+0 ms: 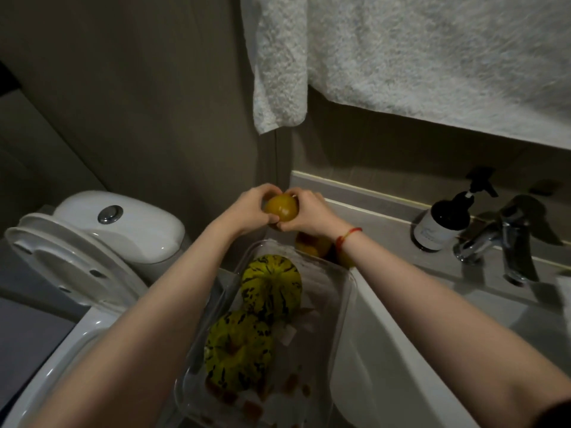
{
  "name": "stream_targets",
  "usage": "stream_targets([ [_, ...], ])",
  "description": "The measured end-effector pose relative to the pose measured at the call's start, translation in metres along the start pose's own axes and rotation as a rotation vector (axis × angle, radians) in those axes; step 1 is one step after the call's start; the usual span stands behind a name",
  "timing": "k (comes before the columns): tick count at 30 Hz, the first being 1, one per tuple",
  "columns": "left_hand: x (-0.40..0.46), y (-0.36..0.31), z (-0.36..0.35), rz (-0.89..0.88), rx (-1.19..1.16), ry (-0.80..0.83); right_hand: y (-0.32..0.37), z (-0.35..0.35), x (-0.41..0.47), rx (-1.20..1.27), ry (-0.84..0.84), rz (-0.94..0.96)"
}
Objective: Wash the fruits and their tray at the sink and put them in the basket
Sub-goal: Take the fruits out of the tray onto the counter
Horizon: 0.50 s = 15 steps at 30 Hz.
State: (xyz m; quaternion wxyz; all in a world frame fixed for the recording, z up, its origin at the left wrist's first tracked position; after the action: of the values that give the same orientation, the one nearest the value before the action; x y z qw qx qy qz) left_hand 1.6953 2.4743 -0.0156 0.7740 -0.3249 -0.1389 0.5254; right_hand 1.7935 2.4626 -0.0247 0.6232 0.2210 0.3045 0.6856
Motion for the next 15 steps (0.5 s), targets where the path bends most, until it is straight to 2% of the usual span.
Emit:
stream_targets([
  [10,0.023,0.053,-0.046,0.101,0.017,0.23,-0.032,-0.045,0.021,-0.067,0.206,-0.041],
  [15,0.021,0.058,-0.052,0.125,0.032,0.273,-0.037,-0.051,0.02,-0.077,0.283,-0.066],
])
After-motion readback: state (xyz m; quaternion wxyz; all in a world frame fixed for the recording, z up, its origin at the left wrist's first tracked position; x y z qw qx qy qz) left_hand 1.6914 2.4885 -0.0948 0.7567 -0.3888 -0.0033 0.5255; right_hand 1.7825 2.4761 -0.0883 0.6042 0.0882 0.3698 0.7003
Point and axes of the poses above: each hand's wrist, its own x-axis towards the middle knuckle, its own z-axis out of the back of the hand, y = z × x, the point moved 10 cm from there along x, towards the middle knuckle, and after that the axes turned 7 degrees about x, right-handed, at the moved point
